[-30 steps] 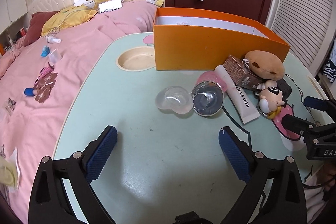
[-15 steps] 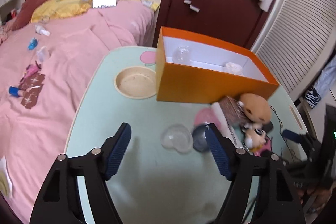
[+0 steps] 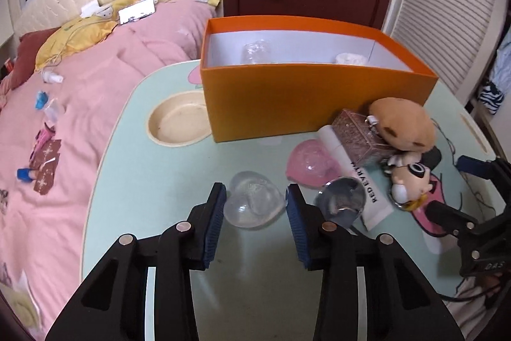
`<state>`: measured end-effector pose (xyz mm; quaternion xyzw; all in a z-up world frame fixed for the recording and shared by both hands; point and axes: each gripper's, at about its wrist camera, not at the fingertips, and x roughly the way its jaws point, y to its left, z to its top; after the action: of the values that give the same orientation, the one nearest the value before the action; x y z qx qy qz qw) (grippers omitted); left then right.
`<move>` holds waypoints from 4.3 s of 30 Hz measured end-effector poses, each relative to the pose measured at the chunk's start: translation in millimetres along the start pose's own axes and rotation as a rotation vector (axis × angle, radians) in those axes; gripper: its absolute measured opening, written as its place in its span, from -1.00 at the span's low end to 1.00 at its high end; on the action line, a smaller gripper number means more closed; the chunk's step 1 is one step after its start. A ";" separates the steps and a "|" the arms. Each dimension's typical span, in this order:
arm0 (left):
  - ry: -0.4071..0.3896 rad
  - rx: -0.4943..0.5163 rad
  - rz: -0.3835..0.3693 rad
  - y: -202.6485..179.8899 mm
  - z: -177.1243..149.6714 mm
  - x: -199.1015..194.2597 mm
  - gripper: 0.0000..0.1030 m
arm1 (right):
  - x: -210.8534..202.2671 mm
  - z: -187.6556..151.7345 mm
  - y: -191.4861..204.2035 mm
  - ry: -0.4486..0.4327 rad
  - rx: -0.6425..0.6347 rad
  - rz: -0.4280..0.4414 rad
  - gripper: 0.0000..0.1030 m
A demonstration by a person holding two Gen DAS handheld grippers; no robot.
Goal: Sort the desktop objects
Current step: 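Move the left tool to the clear cup while the right tool approaches the black case, then close the left tool on the clear cup while the right tool grasps the black case, then carry the cup and case into the orange box and open both tools, then grasp the clear round lid with the left tool while the right tool grasps the tan plush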
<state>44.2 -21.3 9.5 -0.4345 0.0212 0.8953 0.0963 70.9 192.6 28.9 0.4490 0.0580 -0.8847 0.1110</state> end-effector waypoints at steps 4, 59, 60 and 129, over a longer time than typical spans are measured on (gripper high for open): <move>-0.006 -0.046 -0.053 9.0 -0.3 -3.6 -0.21 | -3.7 2.6 -1.8 -0.020 -0.010 0.012 0.99; -0.118 -0.084 -0.098 12.5 19.2 -32.9 -0.21 | -31.9 42.6 -39.1 -0.111 0.018 0.037 -0.25; -0.130 -0.085 -0.105 12.2 23.8 -35.9 -0.21 | -33.3 48.1 -37.9 -0.125 0.025 0.054 -0.25; -0.023 -0.111 -0.063 0.9 -10.5 -35.8 0.36 | -13.5 14.9 -1.7 -0.036 0.080 0.087 0.21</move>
<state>73.8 -29.0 31.0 -0.4292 -0.0435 0.8966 0.1004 66.6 193.1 48.5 0.4393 0.0013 -0.8885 0.1322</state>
